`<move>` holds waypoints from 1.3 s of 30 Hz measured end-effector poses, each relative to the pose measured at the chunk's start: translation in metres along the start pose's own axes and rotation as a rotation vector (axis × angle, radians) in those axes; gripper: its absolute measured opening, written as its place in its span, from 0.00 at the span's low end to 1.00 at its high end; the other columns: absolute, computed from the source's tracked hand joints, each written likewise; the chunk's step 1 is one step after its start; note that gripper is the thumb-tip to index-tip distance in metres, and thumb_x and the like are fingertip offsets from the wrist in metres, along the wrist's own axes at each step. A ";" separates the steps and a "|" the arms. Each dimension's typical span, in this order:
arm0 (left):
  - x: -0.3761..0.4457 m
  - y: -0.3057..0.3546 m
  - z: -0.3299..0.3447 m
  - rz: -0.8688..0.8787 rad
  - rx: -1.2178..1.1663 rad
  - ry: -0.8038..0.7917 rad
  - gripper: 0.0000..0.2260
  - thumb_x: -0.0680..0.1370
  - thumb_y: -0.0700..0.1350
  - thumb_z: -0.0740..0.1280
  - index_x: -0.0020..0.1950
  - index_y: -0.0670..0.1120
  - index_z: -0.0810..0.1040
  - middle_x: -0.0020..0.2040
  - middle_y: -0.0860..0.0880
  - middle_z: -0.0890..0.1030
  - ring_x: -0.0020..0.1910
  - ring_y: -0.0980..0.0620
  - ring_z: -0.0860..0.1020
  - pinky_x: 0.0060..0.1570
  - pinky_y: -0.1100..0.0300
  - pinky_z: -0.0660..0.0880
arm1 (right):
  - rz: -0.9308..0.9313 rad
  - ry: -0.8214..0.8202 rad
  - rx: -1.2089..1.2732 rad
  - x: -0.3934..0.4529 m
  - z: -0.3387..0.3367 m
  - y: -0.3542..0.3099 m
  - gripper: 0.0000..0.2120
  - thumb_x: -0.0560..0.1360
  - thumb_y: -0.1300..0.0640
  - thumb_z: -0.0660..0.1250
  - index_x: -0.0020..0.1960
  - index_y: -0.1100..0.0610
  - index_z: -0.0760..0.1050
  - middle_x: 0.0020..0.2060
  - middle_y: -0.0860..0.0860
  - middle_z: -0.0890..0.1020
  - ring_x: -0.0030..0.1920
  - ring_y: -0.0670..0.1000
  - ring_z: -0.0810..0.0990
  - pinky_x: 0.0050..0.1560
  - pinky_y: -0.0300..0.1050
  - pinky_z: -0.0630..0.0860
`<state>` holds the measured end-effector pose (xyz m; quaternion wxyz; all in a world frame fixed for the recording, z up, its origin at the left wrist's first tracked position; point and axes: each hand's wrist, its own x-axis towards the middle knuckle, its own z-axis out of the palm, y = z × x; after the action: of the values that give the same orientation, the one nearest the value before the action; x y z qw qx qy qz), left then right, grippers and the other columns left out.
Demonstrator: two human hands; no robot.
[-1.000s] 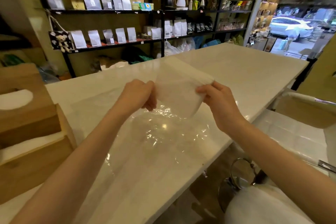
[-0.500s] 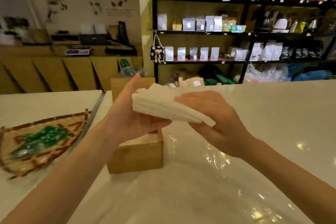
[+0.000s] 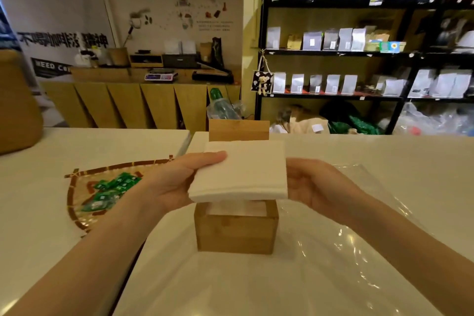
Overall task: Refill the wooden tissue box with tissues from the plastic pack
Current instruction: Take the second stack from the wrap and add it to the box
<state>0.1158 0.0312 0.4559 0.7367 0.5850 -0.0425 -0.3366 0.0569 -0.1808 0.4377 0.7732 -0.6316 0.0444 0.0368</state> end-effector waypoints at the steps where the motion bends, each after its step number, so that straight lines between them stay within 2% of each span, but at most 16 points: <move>1: 0.002 -0.001 0.000 -0.007 -0.004 0.000 0.18 0.61 0.42 0.69 0.50 0.42 0.78 0.41 0.44 0.86 0.35 0.49 0.84 0.31 0.59 0.81 | 0.122 -0.045 0.140 0.000 0.002 -0.001 0.12 0.78 0.58 0.57 0.52 0.61 0.78 0.44 0.55 0.86 0.41 0.51 0.85 0.38 0.43 0.83; 3: 0.005 -0.004 0.001 -0.018 0.027 0.009 0.20 0.61 0.43 0.70 0.53 0.42 0.78 0.43 0.44 0.86 0.38 0.49 0.84 0.34 0.58 0.82 | 0.235 -0.089 0.247 0.001 0.004 0.000 0.17 0.78 0.51 0.55 0.50 0.61 0.78 0.44 0.57 0.85 0.43 0.54 0.84 0.40 0.47 0.82; 6: 0.013 -0.009 0.000 -0.023 0.111 0.063 0.22 0.62 0.44 0.71 0.55 0.43 0.76 0.45 0.45 0.86 0.43 0.48 0.83 0.35 0.58 0.82 | 0.210 -0.081 0.172 0.006 0.006 -0.001 0.19 0.77 0.46 0.57 0.49 0.60 0.77 0.41 0.56 0.85 0.42 0.53 0.85 0.40 0.46 0.82; 8: 0.018 -0.011 0.000 -0.014 0.141 0.084 0.20 0.66 0.45 0.70 0.57 0.44 0.75 0.50 0.44 0.84 0.48 0.48 0.82 0.38 0.58 0.82 | 0.121 -0.054 0.003 0.010 0.005 -0.002 0.11 0.76 0.52 0.62 0.47 0.59 0.78 0.37 0.52 0.85 0.37 0.49 0.85 0.34 0.41 0.82; 10: 0.020 -0.010 0.000 0.004 0.201 0.097 0.15 0.72 0.45 0.67 0.57 0.45 0.75 0.52 0.45 0.82 0.50 0.48 0.81 0.40 0.57 0.81 | 0.065 -0.031 -0.149 0.014 0.003 0.000 0.04 0.74 0.59 0.65 0.46 0.58 0.78 0.37 0.51 0.85 0.36 0.47 0.85 0.34 0.38 0.81; 13: 0.021 -0.006 -0.002 0.061 0.399 0.198 0.11 0.75 0.48 0.65 0.55 0.46 0.75 0.49 0.49 0.81 0.48 0.52 0.80 0.41 0.60 0.78 | 0.043 -0.010 -0.232 0.017 0.003 0.002 0.03 0.74 0.60 0.66 0.44 0.54 0.76 0.35 0.47 0.86 0.35 0.45 0.85 0.33 0.36 0.80; 15: 0.023 -0.004 -0.004 0.109 0.507 0.278 0.12 0.74 0.49 0.66 0.56 0.48 0.74 0.49 0.52 0.80 0.49 0.53 0.78 0.44 0.60 0.77 | 0.020 0.027 -0.246 0.018 0.005 0.002 0.07 0.73 0.60 0.68 0.41 0.50 0.73 0.34 0.46 0.84 0.33 0.43 0.84 0.31 0.35 0.79; 19: 0.021 -0.004 -0.009 0.214 0.708 0.394 0.05 0.73 0.51 0.67 0.38 0.53 0.76 0.41 0.56 0.77 0.41 0.57 0.73 0.43 0.61 0.70 | -0.060 0.079 -0.399 0.023 0.007 0.002 0.07 0.71 0.57 0.69 0.38 0.48 0.72 0.35 0.45 0.81 0.31 0.40 0.82 0.31 0.33 0.78; 22: 0.020 -0.005 -0.014 0.209 0.721 0.390 0.06 0.72 0.51 0.69 0.41 0.49 0.81 0.41 0.51 0.79 0.41 0.57 0.74 0.44 0.61 0.66 | -0.083 0.117 -0.550 0.025 0.008 0.005 0.06 0.71 0.54 0.70 0.37 0.52 0.75 0.33 0.44 0.79 0.28 0.40 0.77 0.29 0.30 0.71; 24: 0.022 -0.006 -0.018 0.193 0.730 0.407 0.07 0.72 0.51 0.69 0.39 0.49 0.81 0.41 0.53 0.79 0.43 0.56 0.73 0.45 0.61 0.67 | -0.100 0.107 -0.532 0.025 0.009 0.007 0.05 0.71 0.55 0.70 0.38 0.54 0.76 0.33 0.44 0.80 0.27 0.37 0.77 0.29 0.25 0.69; 27: 0.025 -0.008 -0.021 0.182 0.760 0.418 0.07 0.72 0.52 0.68 0.42 0.49 0.81 0.45 0.55 0.76 0.48 0.55 0.70 0.52 0.57 0.63 | -0.142 0.155 -0.605 0.026 0.008 0.012 0.04 0.69 0.53 0.72 0.39 0.51 0.77 0.38 0.42 0.79 0.38 0.40 0.77 0.39 0.30 0.71; 29: 0.028 -0.009 -0.024 0.197 0.816 0.432 0.10 0.72 0.52 0.69 0.46 0.47 0.82 0.51 0.55 0.74 0.53 0.55 0.68 0.55 0.55 0.64 | -0.144 0.222 -0.671 0.031 0.005 0.017 0.06 0.67 0.49 0.73 0.39 0.47 0.76 0.46 0.43 0.76 0.48 0.42 0.73 0.51 0.39 0.70; 32: 0.033 -0.009 -0.027 0.220 0.915 0.435 0.07 0.71 0.52 0.70 0.40 0.49 0.82 0.55 0.56 0.72 0.58 0.54 0.68 0.62 0.50 0.65 | -0.125 0.240 -0.744 0.038 0.002 0.025 0.11 0.66 0.47 0.74 0.44 0.50 0.79 0.59 0.49 0.73 0.63 0.50 0.69 0.67 0.53 0.66; 34: 0.035 -0.009 -0.027 0.225 1.001 0.439 0.07 0.71 0.52 0.70 0.37 0.49 0.82 0.60 0.54 0.74 0.61 0.53 0.67 0.63 0.48 0.64 | -0.097 0.225 -0.755 0.040 0.001 0.027 0.13 0.66 0.47 0.73 0.47 0.53 0.80 0.61 0.50 0.72 0.64 0.51 0.69 0.69 0.56 0.65; 36: 0.037 -0.008 -0.024 0.235 1.100 0.447 0.09 0.72 0.51 0.69 0.40 0.47 0.83 0.66 0.54 0.72 0.66 0.52 0.65 0.66 0.47 0.62 | -0.086 0.199 -0.772 0.042 0.000 0.026 0.12 0.67 0.48 0.73 0.47 0.54 0.81 0.62 0.50 0.73 0.65 0.51 0.69 0.69 0.56 0.64; 39: 0.036 -0.006 -0.019 0.247 1.204 0.429 0.10 0.72 0.50 0.69 0.44 0.44 0.83 0.71 0.54 0.68 0.70 0.51 0.62 0.68 0.47 0.60 | -0.135 0.182 -0.980 0.043 0.002 0.023 0.12 0.69 0.49 0.71 0.48 0.56 0.81 0.63 0.51 0.74 0.68 0.52 0.63 0.69 0.52 0.62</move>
<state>0.1496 0.0270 0.4321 0.3056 0.9404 -0.1428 -0.0424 0.0968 -0.1744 0.4111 0.3794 -0.9225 0.0482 -0.0520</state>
